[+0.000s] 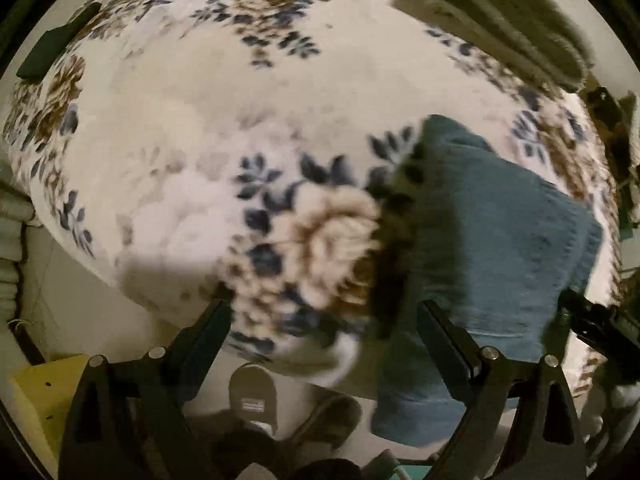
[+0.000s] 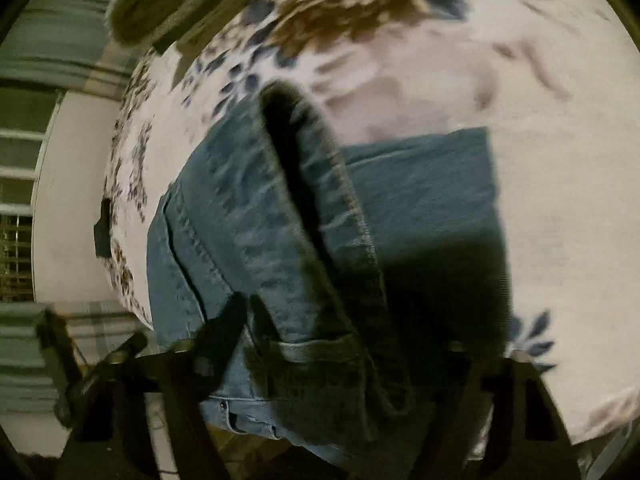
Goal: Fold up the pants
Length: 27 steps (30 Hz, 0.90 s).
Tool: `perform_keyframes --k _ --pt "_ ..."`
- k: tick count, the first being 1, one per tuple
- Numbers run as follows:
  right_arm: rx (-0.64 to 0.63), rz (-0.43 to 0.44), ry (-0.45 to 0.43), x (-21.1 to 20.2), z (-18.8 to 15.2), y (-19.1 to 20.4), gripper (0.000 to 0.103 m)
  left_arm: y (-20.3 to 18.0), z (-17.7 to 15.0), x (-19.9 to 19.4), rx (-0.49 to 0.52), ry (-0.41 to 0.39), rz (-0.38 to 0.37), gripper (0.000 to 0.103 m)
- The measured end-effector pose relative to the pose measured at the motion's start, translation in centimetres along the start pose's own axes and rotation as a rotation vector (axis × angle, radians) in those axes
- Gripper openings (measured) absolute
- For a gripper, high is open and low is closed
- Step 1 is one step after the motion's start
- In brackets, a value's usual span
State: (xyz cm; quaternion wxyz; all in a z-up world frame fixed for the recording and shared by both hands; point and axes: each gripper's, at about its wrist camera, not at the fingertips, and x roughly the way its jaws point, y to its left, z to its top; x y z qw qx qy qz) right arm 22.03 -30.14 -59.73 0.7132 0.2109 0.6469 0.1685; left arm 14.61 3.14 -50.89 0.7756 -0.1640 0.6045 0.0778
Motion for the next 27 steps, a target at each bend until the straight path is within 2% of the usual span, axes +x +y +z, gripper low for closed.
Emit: perform_keyframes --k 2,3,7,8,13,15,19,22,24,26,27 --pt "0.025 0.043 -0.007 0.5 -0.3 -0.3 0.049 -0.1 0.0 0.1 0.006 -0.012 0.002 0.094" --pt "0.047 0.052 -0.016 0.5 -0.4 -0.5 0.038 -0.2 0.0 0.1 0.009 -0.015 0.002 0.094" --pt "0.054 -0.018 -0.069 -0.8 -1.3 1.1 0.022 -1.4 0.5 -0.6 -0.002 -0.023 -0.029 0.094" --pt "0.070 -0.015 -0.087 -1.8 -1.5 1.3 0.022 -1.6 0.8 -0.9 -0.003 -0.026 -0.043 0.094" --pt "0.135 -0.061 -0.236 -9.3 -2.4 1.1 0.020 -4.8 2.0 -2.5 0.065 -0.052 -0.098 0.094" --pt "0.154 -0.085 -0.255 -11.5 -2.2 0.1 0.020 -6.4 2.6 -2.3 0.089 -0.052 -0.116 0.094" --pt "0.223 -0.177 -0.271 -15.1 -3.4 -5.1 0.020 -10.3 4.1 -0.7 0.130 -0.037 -0.152 0.094" --pt "0.298 -0.179 -0.258 -15.7 -4.3 -9.6 0.020 -13.2 5.0 1.5 0.156 -0.022 -0.151 0.094" --pt "0.344 -0.173 -0.229 -14.6 -4.9 -12.1 0.021 -14.5 5.1 2.8 0.173 -0.010 -0.136 0.095" --pt "0.340 -0.210 -0.176 -12.7 -5.0 -13.7 0.027 -15.4 5.2 4.2 0.183 0.003 -0.120 0.095" --pt "0.343 -0.245 -0.146 -11.9 -5.2 -15.0 0.036 -15.5 5.2 4.4 0.183 0.005 -0.120 0.097"
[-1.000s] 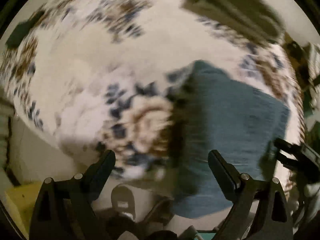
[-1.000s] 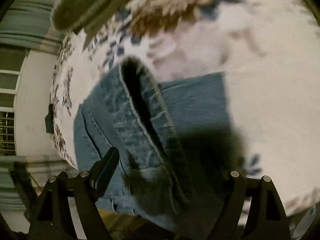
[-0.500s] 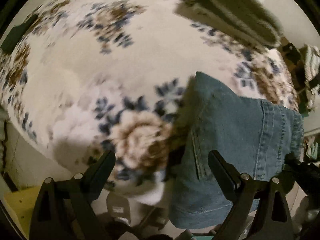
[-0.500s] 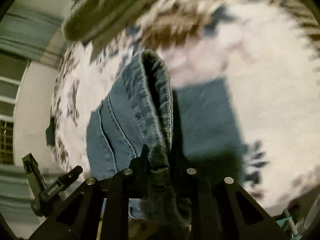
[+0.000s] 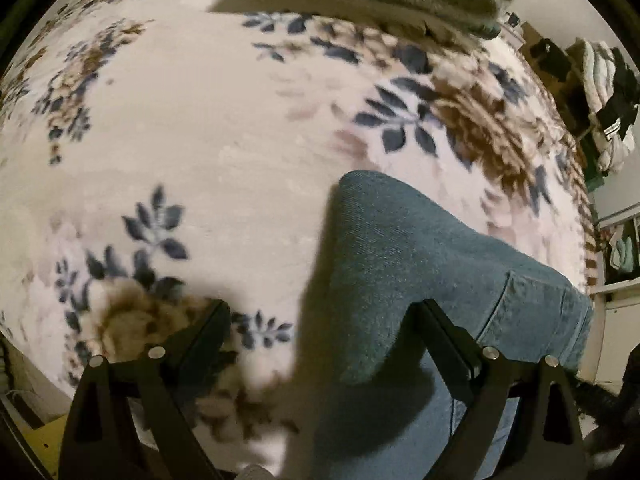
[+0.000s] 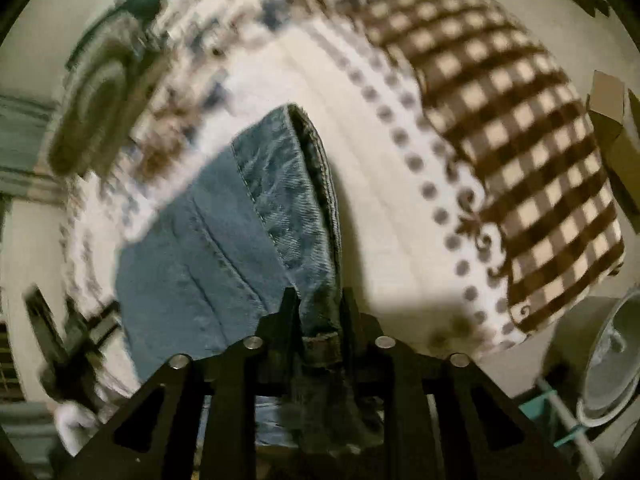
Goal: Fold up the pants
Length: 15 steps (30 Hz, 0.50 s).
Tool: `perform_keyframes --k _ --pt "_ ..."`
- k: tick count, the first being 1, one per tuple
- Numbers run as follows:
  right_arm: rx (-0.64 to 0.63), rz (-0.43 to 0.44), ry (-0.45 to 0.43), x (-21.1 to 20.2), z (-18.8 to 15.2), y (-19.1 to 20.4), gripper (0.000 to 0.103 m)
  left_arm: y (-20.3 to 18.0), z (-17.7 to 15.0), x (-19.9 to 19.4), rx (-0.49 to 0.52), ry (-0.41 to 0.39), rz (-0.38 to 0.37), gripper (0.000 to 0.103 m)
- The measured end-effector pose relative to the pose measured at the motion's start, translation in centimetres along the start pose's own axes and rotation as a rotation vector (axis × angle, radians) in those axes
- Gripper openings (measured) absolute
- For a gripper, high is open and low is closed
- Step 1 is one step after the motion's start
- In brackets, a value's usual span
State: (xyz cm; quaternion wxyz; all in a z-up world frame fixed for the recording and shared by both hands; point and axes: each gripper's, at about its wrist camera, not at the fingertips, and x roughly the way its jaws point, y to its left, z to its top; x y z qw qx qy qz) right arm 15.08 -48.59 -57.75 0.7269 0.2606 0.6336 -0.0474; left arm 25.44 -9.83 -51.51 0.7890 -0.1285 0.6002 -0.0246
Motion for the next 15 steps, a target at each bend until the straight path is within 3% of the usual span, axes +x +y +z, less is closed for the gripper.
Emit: perform_keyframes --k 2,4,6,9,15 --pt "0.007 -0.023 0.077 1.7 0.1 -1.0 0.049 0.1 0.2 0.2 0.000 0.011 0.006 0.101" --pt "0.068 0.025 0.086 1.4 0.3 -2.2 0.056 0.2 0.5 -0.2 -0.001 0.028 0.000 0.101" --pt "0.090 0.086 0.045 -0.2 0.6 -2.4 0.057 0.2 0.7 -1.1 0.007 0.022 0.016 0.101" --pt "0.132 0.205 -0.038 -2.2 2.0 -2.5 0.066 -0.7 1.4 -1.8 0.026 0.010 -0.007 0.101" --pt "0.150 0.263 -0.012 0.7 6.7 -1.6 0.067 -2.6 2.6 1.1 0.092 0.056 0.051 0.101"
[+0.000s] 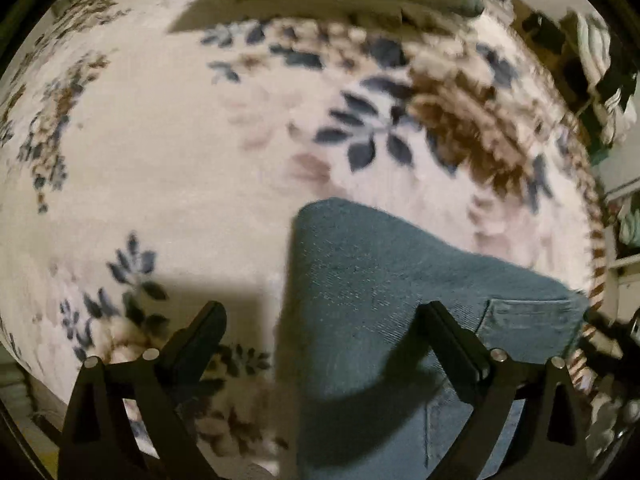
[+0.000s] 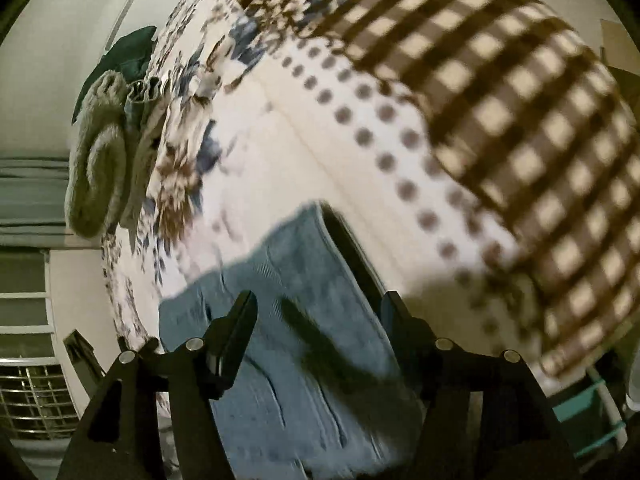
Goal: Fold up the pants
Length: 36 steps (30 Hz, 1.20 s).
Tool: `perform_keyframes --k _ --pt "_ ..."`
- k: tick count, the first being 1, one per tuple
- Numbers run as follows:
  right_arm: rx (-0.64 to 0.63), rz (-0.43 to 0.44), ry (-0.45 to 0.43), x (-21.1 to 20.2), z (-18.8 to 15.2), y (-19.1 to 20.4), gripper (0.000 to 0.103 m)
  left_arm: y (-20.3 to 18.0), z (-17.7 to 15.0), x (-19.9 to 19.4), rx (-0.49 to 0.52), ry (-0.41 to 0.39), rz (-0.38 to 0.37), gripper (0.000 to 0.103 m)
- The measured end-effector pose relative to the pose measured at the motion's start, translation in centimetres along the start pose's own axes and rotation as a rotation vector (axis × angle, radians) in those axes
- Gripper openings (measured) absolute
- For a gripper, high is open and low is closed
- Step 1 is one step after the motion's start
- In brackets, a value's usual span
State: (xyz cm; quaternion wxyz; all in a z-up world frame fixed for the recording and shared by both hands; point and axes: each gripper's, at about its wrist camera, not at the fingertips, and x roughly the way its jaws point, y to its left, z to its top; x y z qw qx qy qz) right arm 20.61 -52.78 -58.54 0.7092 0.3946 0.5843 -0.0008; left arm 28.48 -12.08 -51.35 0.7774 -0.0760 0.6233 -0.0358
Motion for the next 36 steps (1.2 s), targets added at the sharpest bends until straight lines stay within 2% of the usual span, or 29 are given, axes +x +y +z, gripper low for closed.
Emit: perform_keyframes --k 2,3,5,9,11,13,16,18,20,22,24,26,28,31,36 --pt "-0.026 -0.025 0.011 1.8 0.4 0.9 0.067 0.4 0.2 1.2 -0.010 0.020 -0.014 0.103" --pt "-0.066 -0.093 0.016 2.6 0.7 1.3 0.067 0.7 0.3 1.7 -0.014 0.030 -0.030 0.103" --pt "-0.108 -0.165 0.033 3.7 0.9 1.8 0.065 1.4 0.7 2.5 -0.030 0.046 -0.064 0.103" --pt "-0.114 -0.232 0.021 2.0 -0.2 2.8 0.065 1.9 0.6 0.9 -0.039 0.047 -0.073 0.103" --pt "-0.100 -0.220 -0.002 0.1 -1.8 2.9 0.065 1.9 -0.5 -1.5 -0.030 0.014 -0.062 0.103" --pt "-0.007 -0.203 -0.030 -2.2 -4.8 1.8 0.065 2.0 -2.3 -3.0 -0.020 0.008 -0.041 0.103" --pt "0.132 -0.186 -0.019 -4.1 -9.3 -0.8 0.065 2.1 -5.7 -4.0 -0.022 0.035 -0.030 0.103" --pt "0.237 -0.162 -0.015 -4.4 -12.3 -3.3 0.065 1.8 -7.9 -3.5 -0.011 0.069 -0.006 0.103" --pt "0.350 -0.097 -0.033 -3.5 -14.5 -4.9 0.065 1.6 -9.9 -2.4 0.001 0.111 0.013 0.103" --pt "0.445 -0.047 -0.030 -1.9 -15.6 -6.1 0.065 1.6 -10.9 -1.7 -0.012 0.118 0.000 0.103" --pt "0.470 -0.010 -0.037 -0.7 -15.8 -6.1 0.065 1.6 -11.2 -1.5 -0.001 0.104 0.013 0.103" --pt "0.462 0.003 -0.047 -0.2 -15.8 -5.8 0.065 1.3 -11.2 -1.4 0.019 0.096 0.029 0.103" --pt "0.396 -0.024 -0.058 0.1 -15.4 -4.7 0.050 1.0 -11.1 -1.3 0.028 0.094 0.037 0.103" --pt "0.309 -0.099 -0.081 -0.1 -15.3 -3.1 0.044 0.3 -11.1 -0.9 0.021 0.098 0.035 0.103" --pt "0.254 -0.137 -0.082 -0.1 -15.8 -2.0 0.033 -0.1 -11.0 -0.4 0.014 0.105 0.024 0.103"
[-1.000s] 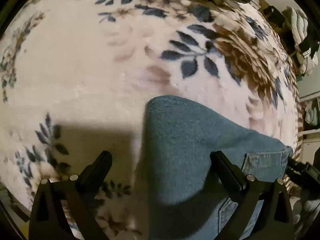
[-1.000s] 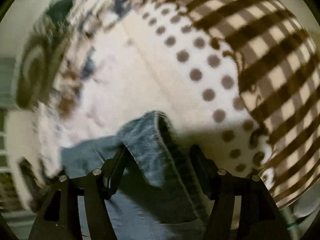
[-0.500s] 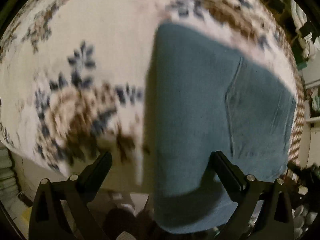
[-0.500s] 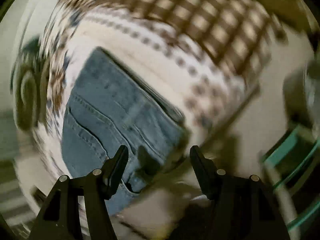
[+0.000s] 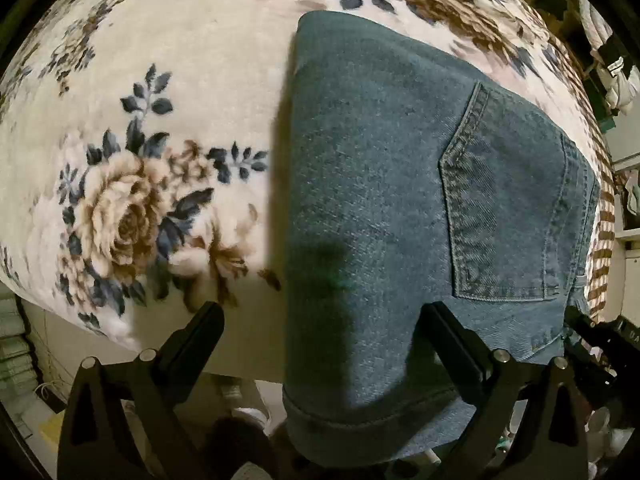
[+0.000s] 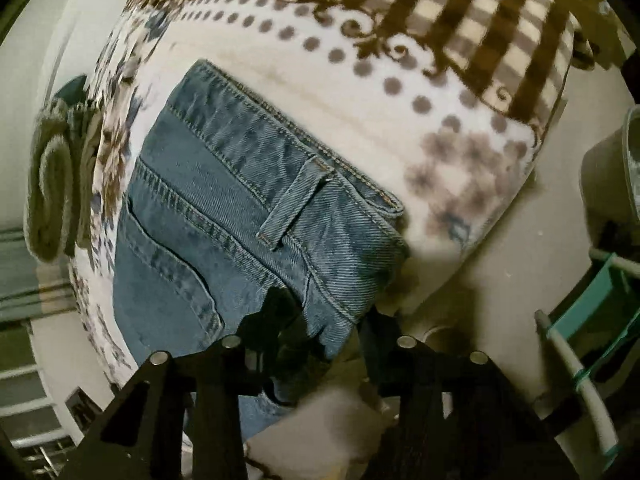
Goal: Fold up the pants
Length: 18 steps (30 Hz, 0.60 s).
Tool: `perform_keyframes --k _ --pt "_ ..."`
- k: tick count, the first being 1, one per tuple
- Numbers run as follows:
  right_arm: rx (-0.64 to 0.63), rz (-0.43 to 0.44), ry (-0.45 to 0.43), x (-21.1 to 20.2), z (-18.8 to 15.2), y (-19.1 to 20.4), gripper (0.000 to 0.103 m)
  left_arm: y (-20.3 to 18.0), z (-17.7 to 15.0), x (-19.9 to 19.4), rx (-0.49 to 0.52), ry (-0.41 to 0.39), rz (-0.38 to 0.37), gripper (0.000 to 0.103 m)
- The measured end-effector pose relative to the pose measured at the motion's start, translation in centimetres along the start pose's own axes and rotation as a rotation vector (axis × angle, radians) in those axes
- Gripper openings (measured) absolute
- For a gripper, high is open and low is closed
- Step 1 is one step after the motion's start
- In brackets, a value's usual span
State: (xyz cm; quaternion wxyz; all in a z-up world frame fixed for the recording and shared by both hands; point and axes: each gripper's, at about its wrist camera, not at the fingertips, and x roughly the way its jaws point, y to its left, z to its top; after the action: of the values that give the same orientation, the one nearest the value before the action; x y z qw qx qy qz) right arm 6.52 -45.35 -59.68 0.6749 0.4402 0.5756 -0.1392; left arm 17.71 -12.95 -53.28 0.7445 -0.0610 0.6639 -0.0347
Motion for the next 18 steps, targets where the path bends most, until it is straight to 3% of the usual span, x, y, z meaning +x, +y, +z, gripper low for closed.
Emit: perform_keyframes --k 2,3,5,9,12,13,15,18 --pt "-0.022 -0.027 0.009 -0.1 -0.2 -0.2 0.027 0.0 -0.9 0.0 0.004 -0.001 -0.002 0.103" --pt "-0.026 -0.047 0.012 -0.1 -0.3 -0.1 0.017 -0.1 -1.0 0.1 0.006 -0.001 -0.006 0.103" --pt "-0.033 -0.071 0.032 0.2 -0.6 -0.5 0.017 -0.1 -1.3 0.1 0.005 0.003 -0.011 0.103" --pt "-0.049 -0.031 0.062 0.4 -0.3 -0.6 0.018 0.5 -2.1 -0.1 -0.006 0.008 -0.024 0.103" --pt "-0.008 0.063 0.083 -0.1 0.1 -1.9 0.027 1.6 -2.1 -0.6 -0.046 0.005 -0.092 0.103" --pt "0.010 0.112 0.091 -0.2 0.1 -2.4 0.042 1.9 -2.1 -0.8 -0.067 0.000 -0.134 0.103" --pt "0.055 0.262 0.117 -0.1 -0.5 -3.3 0.062 2.6 -1.9 -0.8 -0.098 -0.003 -0.215 0.103" --pt "0.085 0.390 0.185 1.5 -1.5 -3.7 0.068 3.1 -1.6 -0.1 -0.116 0.004 -0.290 0.103"
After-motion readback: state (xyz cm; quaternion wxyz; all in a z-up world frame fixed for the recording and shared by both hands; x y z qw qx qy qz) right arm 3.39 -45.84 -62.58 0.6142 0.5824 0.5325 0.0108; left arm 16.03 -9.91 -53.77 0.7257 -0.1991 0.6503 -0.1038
